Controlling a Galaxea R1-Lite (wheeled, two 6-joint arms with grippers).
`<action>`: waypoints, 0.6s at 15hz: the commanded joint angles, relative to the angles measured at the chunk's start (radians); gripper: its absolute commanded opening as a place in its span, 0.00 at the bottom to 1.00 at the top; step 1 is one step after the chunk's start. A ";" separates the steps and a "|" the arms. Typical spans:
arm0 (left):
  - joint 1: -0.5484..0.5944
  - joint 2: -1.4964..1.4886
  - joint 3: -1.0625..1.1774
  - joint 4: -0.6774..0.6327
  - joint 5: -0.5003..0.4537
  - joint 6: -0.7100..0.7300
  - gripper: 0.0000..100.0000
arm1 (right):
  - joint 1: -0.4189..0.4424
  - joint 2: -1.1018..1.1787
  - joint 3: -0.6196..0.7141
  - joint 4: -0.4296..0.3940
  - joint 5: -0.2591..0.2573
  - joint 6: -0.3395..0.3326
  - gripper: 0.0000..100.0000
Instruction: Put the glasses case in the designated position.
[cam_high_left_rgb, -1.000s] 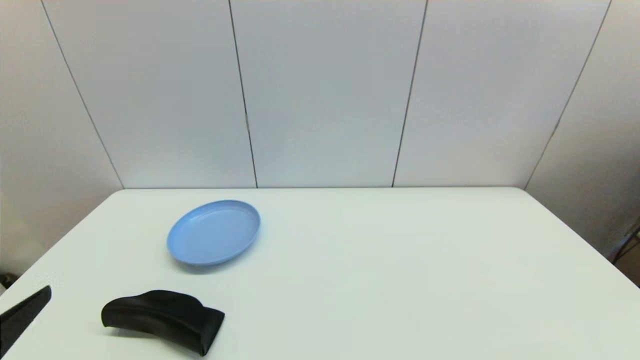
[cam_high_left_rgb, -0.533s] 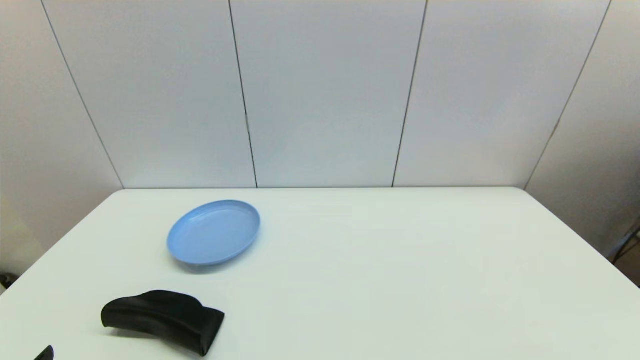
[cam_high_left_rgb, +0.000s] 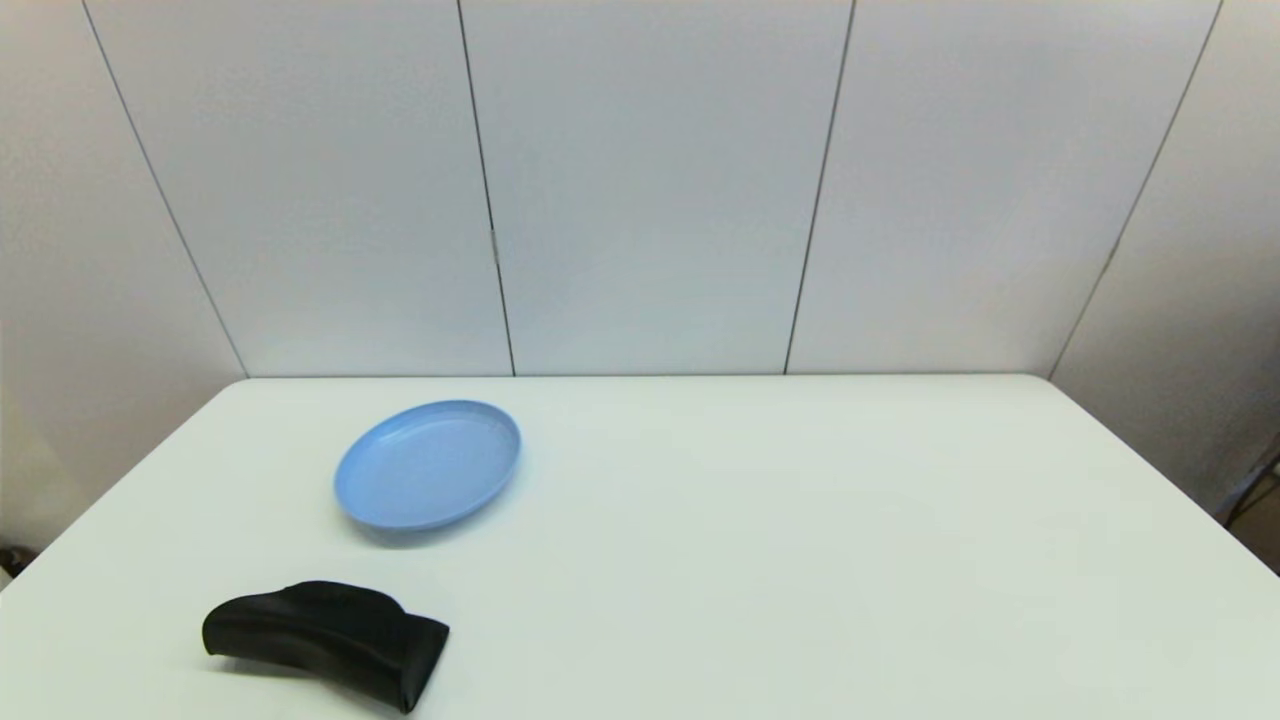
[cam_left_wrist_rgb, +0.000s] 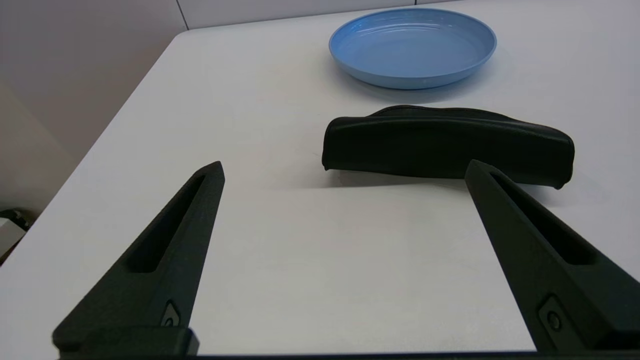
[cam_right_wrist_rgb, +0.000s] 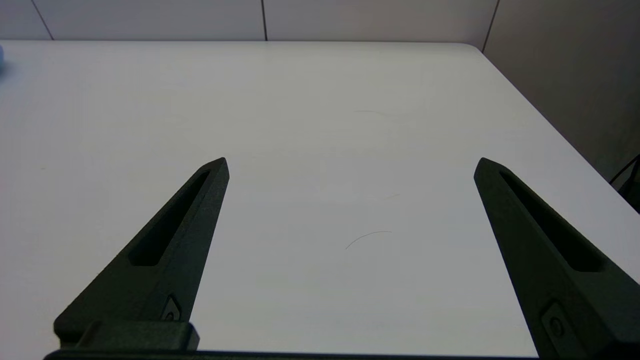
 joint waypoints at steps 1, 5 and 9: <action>-0.004 -0.075 0.027 0.004 -0.002 -0.010 1.00 | 0.000 0.000 0.001 0.000 0.000 0.000 1.00; -0.007 -0.109 0.032 0.004 -0.002 -0.017 1.00 | 0.000 0.000 0.001 0.000 0.000 0.000 1.00; -0.007 -0.109 0.032 0.002 -0.002 -0.017 1.00 | 0.000 0.000 0.001 0.000 0.000 0.000 1.00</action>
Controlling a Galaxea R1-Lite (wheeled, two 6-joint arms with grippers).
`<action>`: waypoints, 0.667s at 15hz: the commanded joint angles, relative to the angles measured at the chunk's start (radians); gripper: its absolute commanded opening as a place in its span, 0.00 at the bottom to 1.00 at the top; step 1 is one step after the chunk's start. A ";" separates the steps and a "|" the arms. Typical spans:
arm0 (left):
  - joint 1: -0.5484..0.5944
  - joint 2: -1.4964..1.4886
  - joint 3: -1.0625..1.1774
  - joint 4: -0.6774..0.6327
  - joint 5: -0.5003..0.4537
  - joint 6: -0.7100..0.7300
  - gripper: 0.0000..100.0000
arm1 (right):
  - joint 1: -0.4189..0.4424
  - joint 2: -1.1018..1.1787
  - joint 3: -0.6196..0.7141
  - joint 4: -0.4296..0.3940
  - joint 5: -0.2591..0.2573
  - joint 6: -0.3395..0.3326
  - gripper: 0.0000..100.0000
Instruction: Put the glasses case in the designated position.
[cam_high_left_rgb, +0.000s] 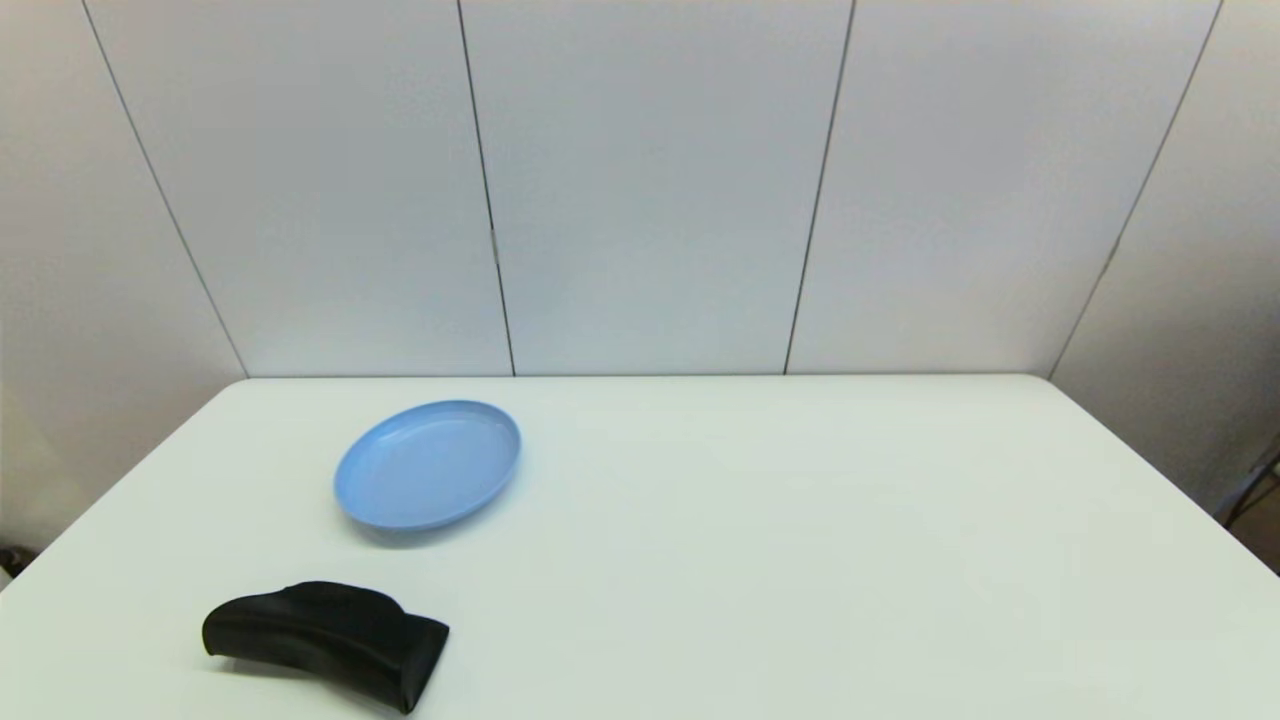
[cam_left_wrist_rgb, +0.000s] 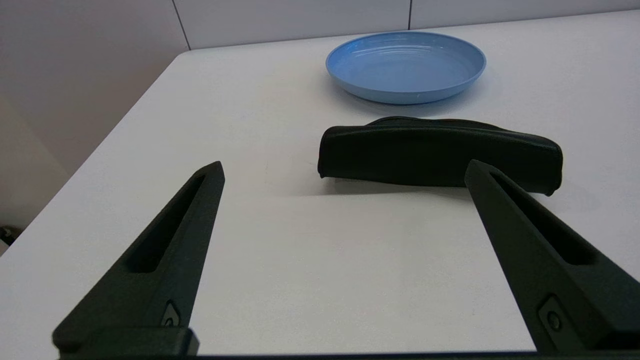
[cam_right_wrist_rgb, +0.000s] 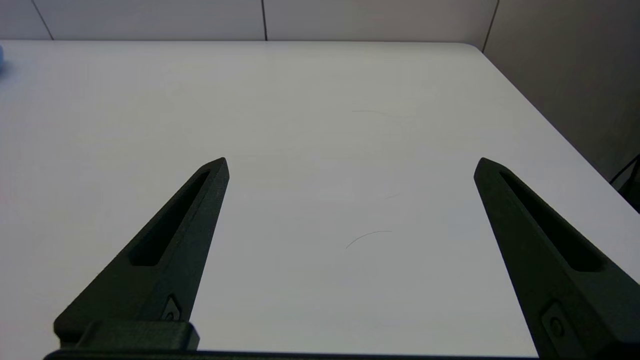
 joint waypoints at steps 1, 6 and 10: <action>0.000 -0.003 0.000 0.000 -0.001 0.000 1.00 | 0.000 0.000 0.000 0.000 0.000 -0.001 1.00; 0.000 -0.003 0.000 0.000 -0.001 0.000 1.00 | 0.000 0.000 -0.001 0.000 0.000 -0.001 1.00; 0.000 -0.003 0.000 0.000 -0.001 0.000 1.00 | 0.000 0.000 0.000 0.000 0.000 -0.001 1.00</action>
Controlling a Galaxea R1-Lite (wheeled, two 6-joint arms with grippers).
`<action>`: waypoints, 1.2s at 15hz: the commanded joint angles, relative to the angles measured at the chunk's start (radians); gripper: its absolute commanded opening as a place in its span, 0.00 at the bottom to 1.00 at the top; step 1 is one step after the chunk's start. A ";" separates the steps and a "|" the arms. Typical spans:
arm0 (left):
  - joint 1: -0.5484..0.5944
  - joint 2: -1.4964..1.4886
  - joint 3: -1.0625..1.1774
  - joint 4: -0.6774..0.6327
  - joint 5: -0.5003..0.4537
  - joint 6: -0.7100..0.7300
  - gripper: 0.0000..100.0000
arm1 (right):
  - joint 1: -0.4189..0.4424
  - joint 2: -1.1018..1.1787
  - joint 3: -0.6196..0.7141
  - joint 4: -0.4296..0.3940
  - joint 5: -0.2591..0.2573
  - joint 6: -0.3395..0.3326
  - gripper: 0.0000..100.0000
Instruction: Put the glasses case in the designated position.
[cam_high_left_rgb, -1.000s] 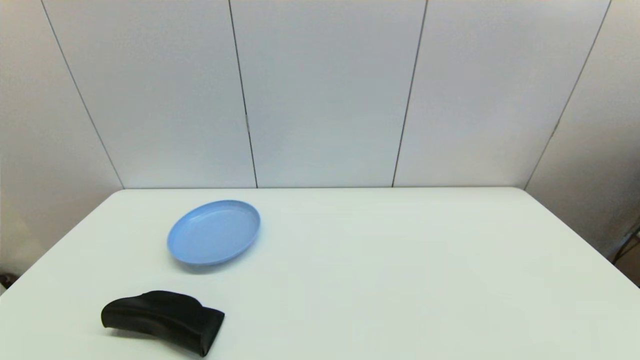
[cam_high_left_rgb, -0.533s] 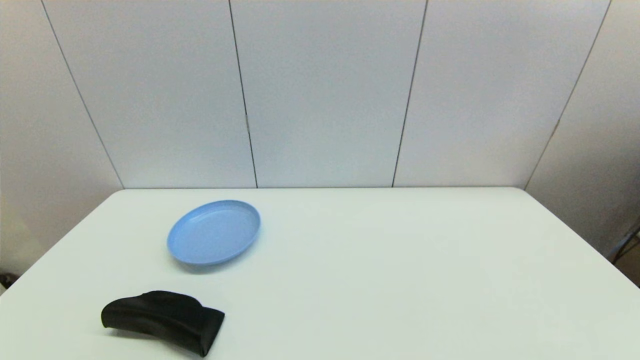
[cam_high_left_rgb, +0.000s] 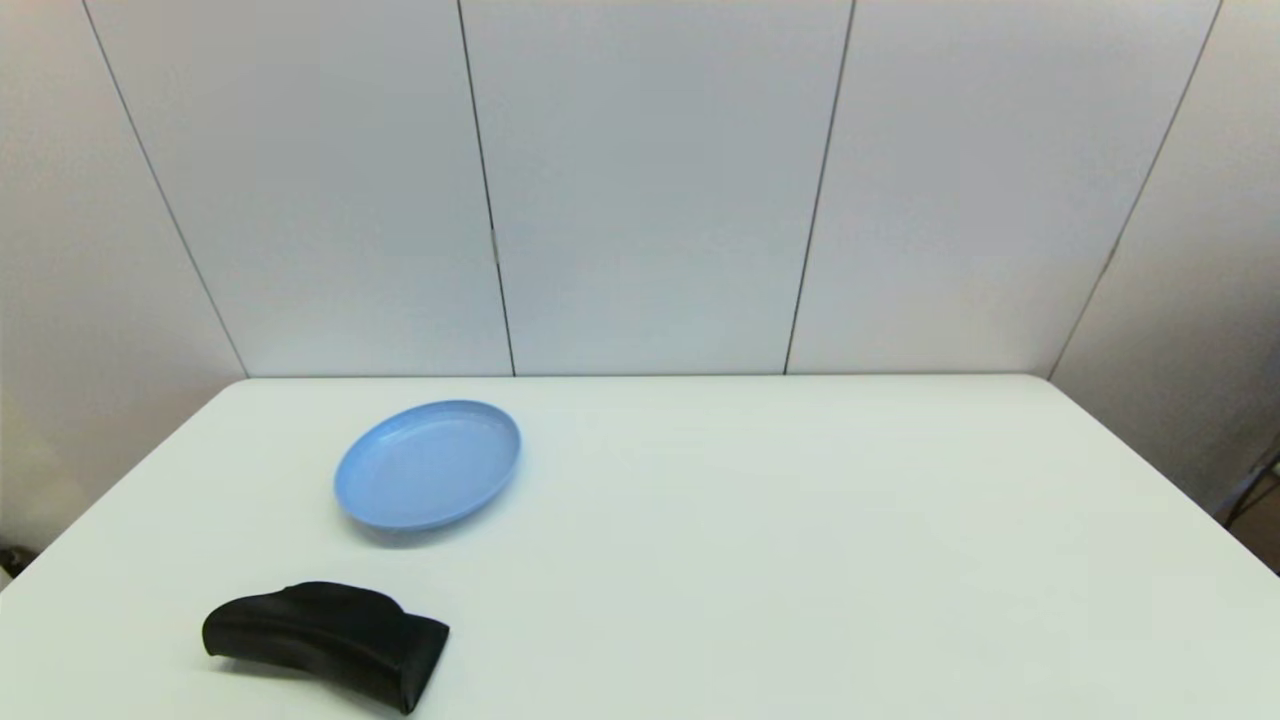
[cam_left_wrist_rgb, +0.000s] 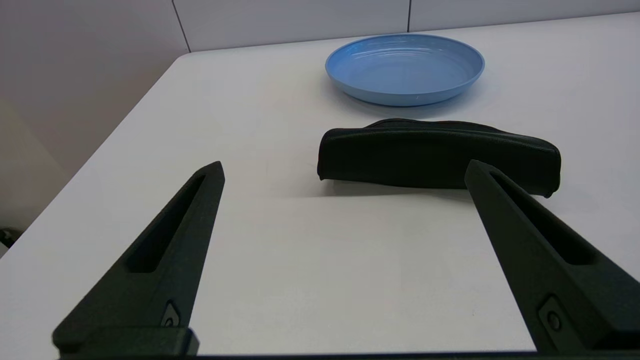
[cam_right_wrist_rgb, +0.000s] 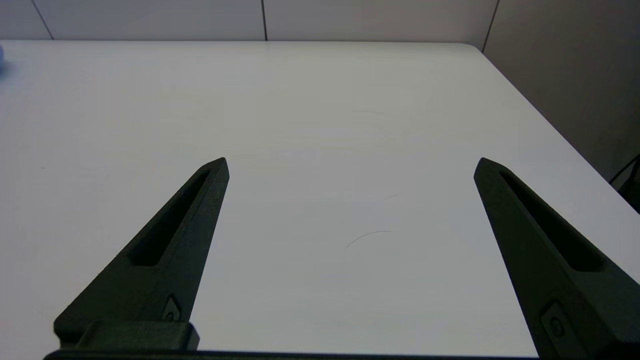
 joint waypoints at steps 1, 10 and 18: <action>0.000 0.002 0.000 0.000 0.000 0.000 1.00 | 0.000 0.000 -0.001 0.000 0.000 0.000 1.00; 0.000 0.002 0.000 0.000 0.000 0.000 1.00 | 0.000 0.000 0.000 0.000 0.000 0.000 1.00; 0.000 0.002 0.000 0.000 0.000 0.000 1.00 | 0.000 0.000 0.000 0.000 0.000 0.000 1.00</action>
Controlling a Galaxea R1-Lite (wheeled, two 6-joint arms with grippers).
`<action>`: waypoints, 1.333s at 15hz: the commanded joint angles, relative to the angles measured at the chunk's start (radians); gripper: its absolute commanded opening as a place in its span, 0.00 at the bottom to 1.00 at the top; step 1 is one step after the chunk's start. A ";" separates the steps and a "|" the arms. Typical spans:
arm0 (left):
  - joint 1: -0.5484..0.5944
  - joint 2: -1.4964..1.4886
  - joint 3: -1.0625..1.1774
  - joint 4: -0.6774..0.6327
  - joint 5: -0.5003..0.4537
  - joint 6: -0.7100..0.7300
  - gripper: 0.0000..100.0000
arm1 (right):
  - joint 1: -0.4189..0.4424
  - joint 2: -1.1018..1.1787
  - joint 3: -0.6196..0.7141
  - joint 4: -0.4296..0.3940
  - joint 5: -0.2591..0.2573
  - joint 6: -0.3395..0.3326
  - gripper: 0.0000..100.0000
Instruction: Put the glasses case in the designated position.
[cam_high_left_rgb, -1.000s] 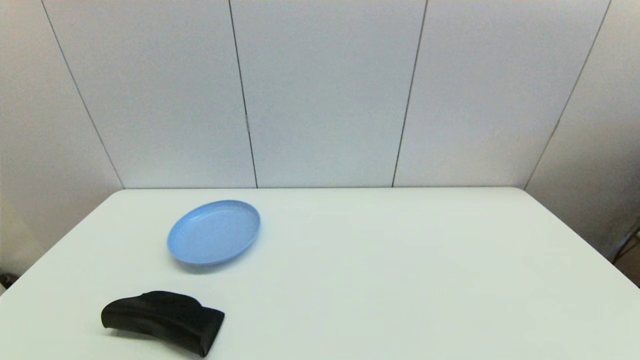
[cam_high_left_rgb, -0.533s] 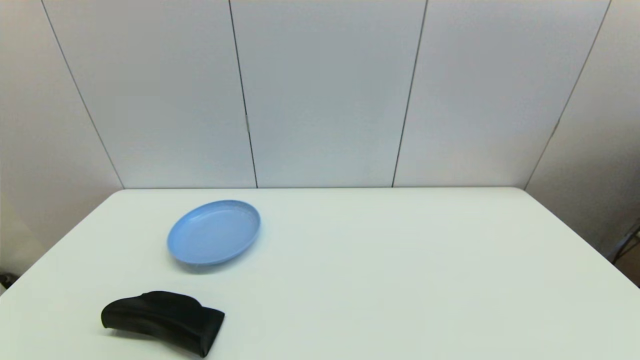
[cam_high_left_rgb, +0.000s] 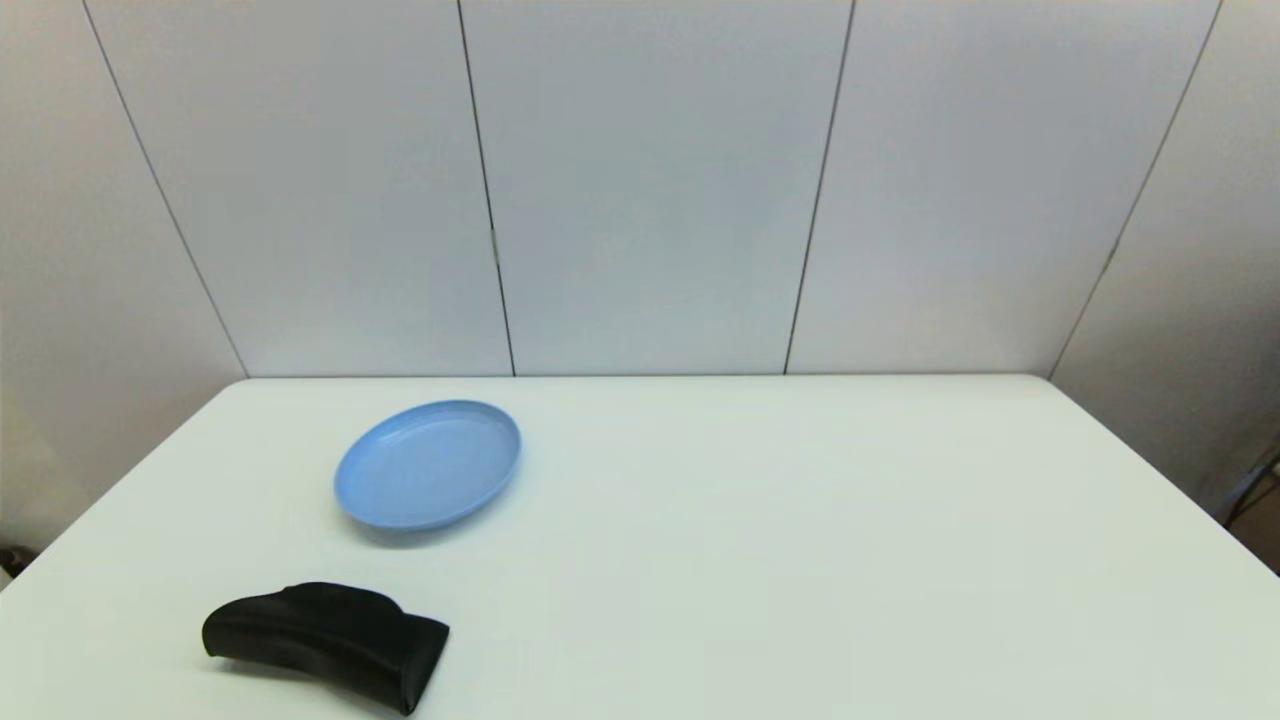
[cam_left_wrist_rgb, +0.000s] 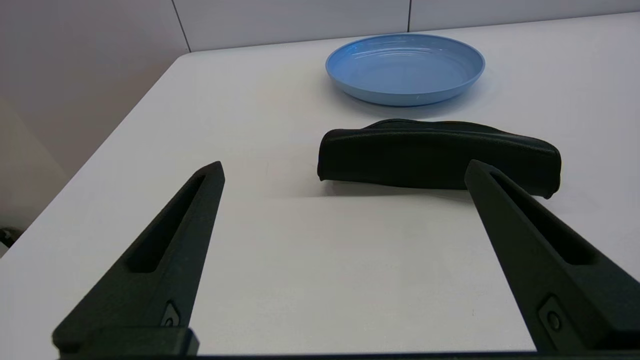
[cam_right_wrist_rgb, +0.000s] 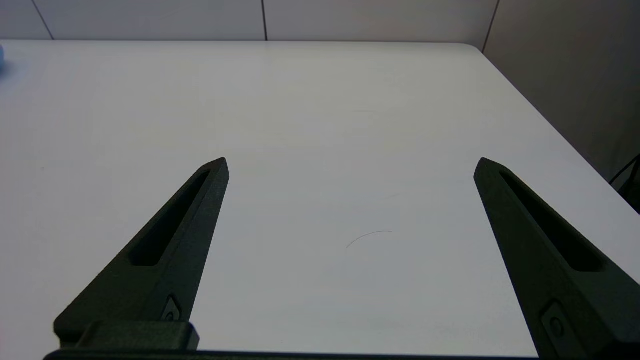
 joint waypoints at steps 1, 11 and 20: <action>0.000 0.002 0.000 0.000 0.000 0.000 1.00 | 0.000 0.000 -0.001 0.000 -0.002 0.007 1.00; 0.000 0.002 0.000 0.000 0.000 0.000 1.00 | 0.000 0.001 -0.001 0.000 -0.002 0.007 1.00; 0.000 0.002 0.000 0.000 0.000 0.000 1.00 | 0.000 0.000 0.000 -0.001 -0.006 0.010 1.00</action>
